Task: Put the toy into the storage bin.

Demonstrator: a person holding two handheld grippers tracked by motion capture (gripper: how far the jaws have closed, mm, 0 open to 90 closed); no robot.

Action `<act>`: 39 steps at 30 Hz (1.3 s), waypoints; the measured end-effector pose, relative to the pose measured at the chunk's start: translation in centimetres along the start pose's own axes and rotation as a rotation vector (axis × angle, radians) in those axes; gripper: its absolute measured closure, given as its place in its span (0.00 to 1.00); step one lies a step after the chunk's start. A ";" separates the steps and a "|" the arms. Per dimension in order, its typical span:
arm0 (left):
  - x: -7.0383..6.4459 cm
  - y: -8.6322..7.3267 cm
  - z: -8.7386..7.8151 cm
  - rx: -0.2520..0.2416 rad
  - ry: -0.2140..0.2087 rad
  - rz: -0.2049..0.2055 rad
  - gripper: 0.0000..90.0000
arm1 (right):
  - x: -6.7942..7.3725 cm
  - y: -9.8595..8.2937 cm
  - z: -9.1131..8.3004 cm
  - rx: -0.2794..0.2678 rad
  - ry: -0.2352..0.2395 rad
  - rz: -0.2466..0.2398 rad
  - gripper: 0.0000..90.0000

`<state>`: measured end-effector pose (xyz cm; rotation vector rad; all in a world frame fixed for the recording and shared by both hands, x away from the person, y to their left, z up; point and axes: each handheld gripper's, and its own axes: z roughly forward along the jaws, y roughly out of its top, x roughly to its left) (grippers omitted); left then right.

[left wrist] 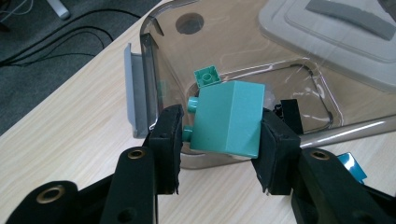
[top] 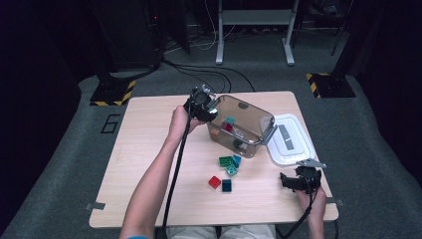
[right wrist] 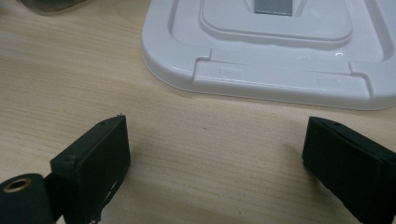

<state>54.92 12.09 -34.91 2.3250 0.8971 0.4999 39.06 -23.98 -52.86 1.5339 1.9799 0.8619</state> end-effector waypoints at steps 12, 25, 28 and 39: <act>-0.4 1.3 2.3 0.043 -0.006 0.007 0.63 | 0.0 0.0 0.0 0.000 0.005 -0.003 0.08; -0.5 0.0 1.1 0.029 -0.013 -0.031 0.21 | 0.0 0.0 0.0 -0.001 0.008 -0.005 0.08; -0.8 -0.8 0.3 0.016 -0.013 -0.025 0.18 | 0.0 0.0 0.0 -0.001 0.008 -0.004 0.08; -2.0 -4.0 -1.2 0.002 -0.015 -0.016 0.14 | 0.0 0.0 0.0 -0.001 0.009 -0.005 0.08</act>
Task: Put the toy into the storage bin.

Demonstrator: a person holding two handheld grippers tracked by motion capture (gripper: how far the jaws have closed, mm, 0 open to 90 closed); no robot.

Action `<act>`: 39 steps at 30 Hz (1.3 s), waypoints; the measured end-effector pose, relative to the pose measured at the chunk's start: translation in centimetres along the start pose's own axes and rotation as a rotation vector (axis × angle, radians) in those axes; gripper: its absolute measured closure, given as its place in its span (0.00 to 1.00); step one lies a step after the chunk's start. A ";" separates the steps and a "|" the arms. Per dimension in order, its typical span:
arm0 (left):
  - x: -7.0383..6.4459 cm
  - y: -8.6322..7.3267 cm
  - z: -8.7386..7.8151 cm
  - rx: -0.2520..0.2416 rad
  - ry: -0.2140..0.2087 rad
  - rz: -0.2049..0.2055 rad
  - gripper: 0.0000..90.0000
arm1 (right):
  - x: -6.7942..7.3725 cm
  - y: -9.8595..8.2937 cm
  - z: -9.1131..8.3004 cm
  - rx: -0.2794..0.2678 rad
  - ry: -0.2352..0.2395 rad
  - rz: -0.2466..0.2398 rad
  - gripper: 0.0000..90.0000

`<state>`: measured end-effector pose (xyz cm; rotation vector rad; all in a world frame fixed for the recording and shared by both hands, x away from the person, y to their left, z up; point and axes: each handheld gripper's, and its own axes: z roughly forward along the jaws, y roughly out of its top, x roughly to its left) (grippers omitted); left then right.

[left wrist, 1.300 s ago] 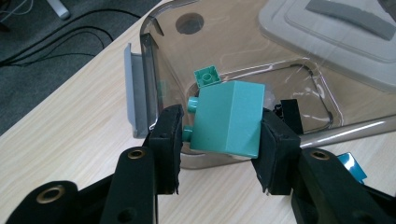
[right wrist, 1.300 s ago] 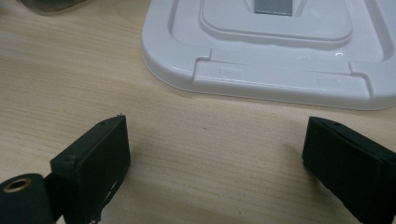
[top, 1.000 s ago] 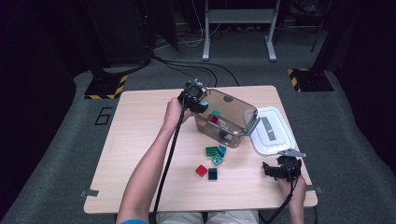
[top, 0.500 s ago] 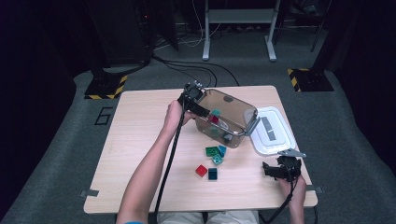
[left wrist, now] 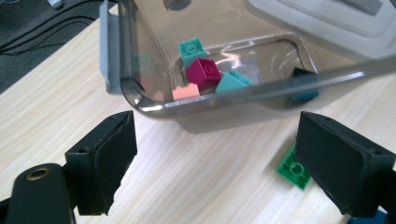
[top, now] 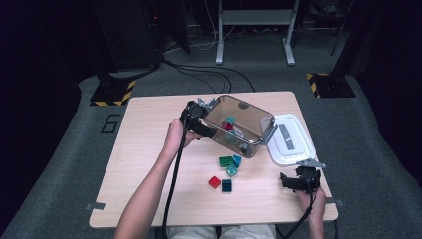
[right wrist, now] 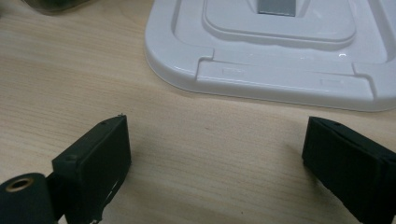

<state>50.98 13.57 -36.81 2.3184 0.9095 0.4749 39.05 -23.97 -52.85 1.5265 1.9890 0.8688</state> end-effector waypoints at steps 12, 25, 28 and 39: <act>-2.3 -4.0 0.2 0.006 -0.032 0.016 0.11 | 0.0 0.0 0.0 0.000 -0.001 0.000 0.08; -4.8 -8.6 2.8 0.066 -0.102 0.008 0.05 | 0.0 0.0 0.0 0.000 -0.001 0.000 0.08; -5.4 -9.3 3.4 0.083 -0.118 0.012 0.05 | 0.0 0.0 0.0 0.000 -0.002 0.000 0.08; -7.1 -11.3 4.7 0.120 -0.151 0.034 0.03 | 0.0 0.0 0.0 0.000 -0.002 0.001 0.08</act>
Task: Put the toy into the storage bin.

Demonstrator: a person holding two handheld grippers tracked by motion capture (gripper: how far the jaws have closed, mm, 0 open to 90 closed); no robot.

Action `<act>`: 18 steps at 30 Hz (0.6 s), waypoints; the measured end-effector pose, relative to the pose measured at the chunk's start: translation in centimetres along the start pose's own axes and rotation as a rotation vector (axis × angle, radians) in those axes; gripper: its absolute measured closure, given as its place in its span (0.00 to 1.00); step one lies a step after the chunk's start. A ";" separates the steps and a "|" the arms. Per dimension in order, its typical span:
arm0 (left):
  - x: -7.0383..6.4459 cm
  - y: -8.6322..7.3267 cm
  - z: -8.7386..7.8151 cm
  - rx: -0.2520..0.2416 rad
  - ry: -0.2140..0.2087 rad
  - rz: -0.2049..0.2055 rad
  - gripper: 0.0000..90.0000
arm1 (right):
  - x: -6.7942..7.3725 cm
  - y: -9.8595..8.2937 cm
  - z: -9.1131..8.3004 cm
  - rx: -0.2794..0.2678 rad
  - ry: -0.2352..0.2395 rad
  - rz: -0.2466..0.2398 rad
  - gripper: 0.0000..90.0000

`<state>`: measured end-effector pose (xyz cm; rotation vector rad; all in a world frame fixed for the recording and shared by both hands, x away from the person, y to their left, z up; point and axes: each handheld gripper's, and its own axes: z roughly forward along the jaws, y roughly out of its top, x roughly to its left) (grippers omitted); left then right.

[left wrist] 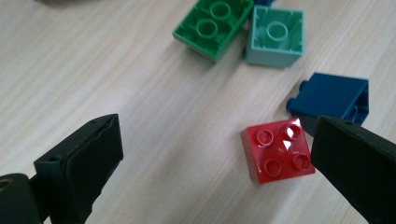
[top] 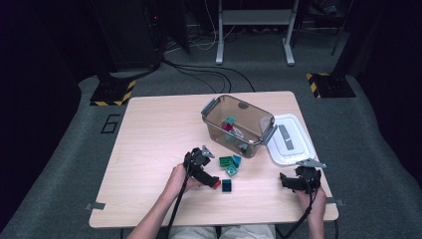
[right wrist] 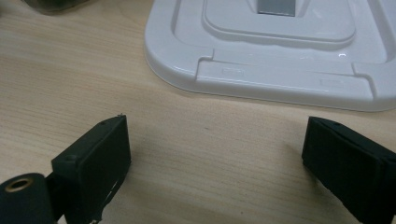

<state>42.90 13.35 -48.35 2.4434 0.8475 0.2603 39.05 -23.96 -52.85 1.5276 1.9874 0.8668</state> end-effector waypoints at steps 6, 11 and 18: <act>-0.4 -1.0 0.7 0.016 -0.012 -0.001 0.02 | 0.0 0.0 0.0 0.000 0.000 0.000 0.08; -1.3 -1.5 1.3 0.023 -0.015 0.029 0.04 | 0.0 0.0 0.0 0.000 0.002 -0.001 0.08; -2.7 -1.7 1.4 -0.003 -0.036 0.096 0.35 | 0.0 0.0 0.0 0.001 -0.001 0.000 0.08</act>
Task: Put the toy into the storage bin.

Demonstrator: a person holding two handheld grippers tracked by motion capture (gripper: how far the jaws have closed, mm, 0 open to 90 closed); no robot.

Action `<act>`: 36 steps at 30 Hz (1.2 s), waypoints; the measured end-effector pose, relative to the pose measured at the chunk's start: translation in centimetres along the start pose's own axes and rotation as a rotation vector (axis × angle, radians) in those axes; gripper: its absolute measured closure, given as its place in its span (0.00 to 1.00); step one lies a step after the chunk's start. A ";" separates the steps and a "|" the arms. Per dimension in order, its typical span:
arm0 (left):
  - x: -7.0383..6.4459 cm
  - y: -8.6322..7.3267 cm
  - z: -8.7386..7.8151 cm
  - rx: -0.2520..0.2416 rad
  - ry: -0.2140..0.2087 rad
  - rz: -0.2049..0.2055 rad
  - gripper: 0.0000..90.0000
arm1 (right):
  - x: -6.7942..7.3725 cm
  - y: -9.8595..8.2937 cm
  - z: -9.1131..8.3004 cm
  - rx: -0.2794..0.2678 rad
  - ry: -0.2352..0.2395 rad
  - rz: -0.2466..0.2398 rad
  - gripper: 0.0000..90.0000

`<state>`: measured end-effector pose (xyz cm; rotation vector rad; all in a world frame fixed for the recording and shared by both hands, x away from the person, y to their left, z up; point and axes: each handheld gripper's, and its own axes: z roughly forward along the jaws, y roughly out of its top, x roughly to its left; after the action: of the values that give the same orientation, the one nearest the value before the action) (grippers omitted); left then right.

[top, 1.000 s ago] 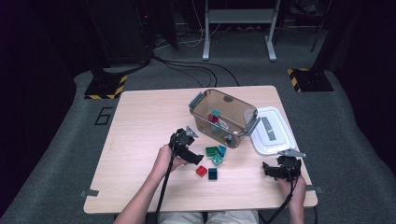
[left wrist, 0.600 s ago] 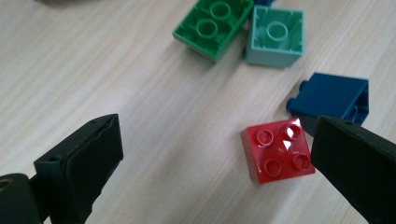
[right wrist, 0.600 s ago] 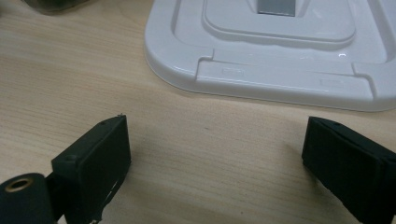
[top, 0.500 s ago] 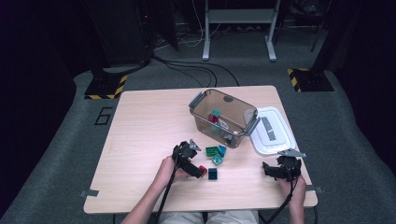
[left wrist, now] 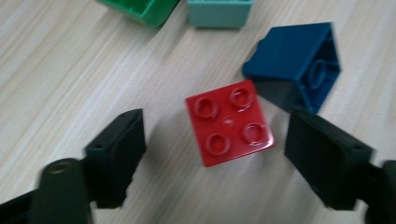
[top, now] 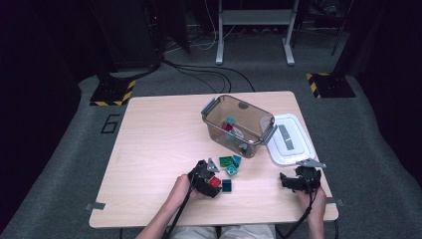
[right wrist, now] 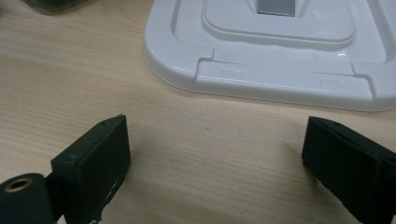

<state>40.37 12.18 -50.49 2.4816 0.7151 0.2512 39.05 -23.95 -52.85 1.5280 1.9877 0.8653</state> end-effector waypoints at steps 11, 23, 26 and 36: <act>0.1 -0.6 -0.4 -0.052 -0.017 -0.019 0.65 | 0.0 0.0 0.0 -0.001 0.001 -0.001 0.08; 1.1 -0.8 -0.8 -0.072 -0.003 -0.045 0.65 | 0.0 0.0 0.0 -0.001 0.001 -0.001 0.08; 1.5 -0.9 -1.1 -0.073 0.001 -0.044 0.65 | 0.0 0.0 0.0 -0.001 0.001 -0.001 0.08; 2.9 -0.9 -2.2 -0.083 0.039 -0.075 0.65 | 0.0 0.0 0.0 -0.001 0.000 -0.001 0.08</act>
<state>41.70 15.37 -49.07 2.3721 0.7961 0.2965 39.05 -23.95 -52.85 1.5264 1.9875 0.8656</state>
